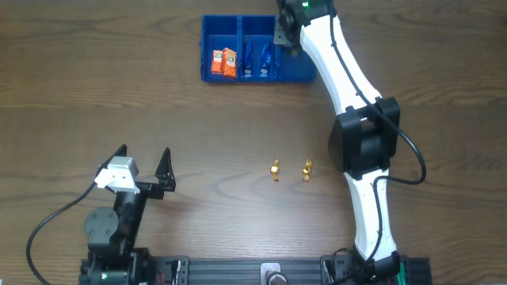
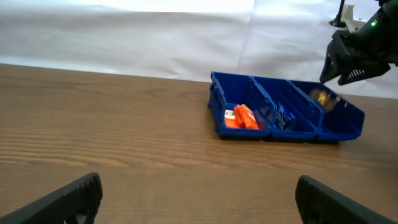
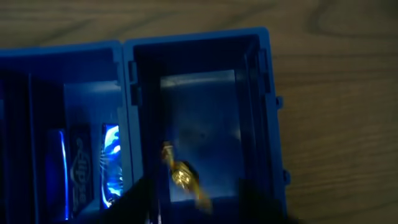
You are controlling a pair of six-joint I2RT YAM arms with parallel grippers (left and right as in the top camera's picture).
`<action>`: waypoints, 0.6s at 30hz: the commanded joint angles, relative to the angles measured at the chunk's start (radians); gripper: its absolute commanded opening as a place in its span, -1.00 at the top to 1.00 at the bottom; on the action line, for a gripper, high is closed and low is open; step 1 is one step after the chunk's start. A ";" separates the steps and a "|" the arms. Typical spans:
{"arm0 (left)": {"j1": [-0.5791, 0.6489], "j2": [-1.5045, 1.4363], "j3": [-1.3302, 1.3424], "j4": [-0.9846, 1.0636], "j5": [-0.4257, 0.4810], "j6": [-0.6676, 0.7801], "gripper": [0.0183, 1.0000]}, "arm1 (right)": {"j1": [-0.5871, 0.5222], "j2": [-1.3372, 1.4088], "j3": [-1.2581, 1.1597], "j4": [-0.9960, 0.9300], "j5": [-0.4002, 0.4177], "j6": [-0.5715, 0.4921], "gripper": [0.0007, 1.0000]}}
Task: Sort Candies Into Trays
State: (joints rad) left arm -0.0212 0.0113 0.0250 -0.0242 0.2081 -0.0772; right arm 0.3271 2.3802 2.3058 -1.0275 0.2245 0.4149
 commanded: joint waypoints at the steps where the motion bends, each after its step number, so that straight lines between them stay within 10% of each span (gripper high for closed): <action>1: 0.005 -0.005 -0.020 -0.031 0.021 0.011 -1.00 | -0.006 -0.016 -0.019 0.003 0.006 -0.023 -0.17; 7: 0.005 -0.005 -0.020 -0.031 0.021 0.011 -1.00 | 0.027 -0.317 -0.418 0.150 0.002 -0.023 -0.28; 18: 0.005 -0.005 -0.020 -0.031 0.021 0.011 -1.00 | 0.280 -0.620 -1.081 0.190 -0.253 0.244 -0.34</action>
State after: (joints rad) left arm -0.0212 0.0113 0.0250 -0.0242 0.2081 -0.0772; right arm 0.5438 1.7298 1.3788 -0.8738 0.0723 0.5468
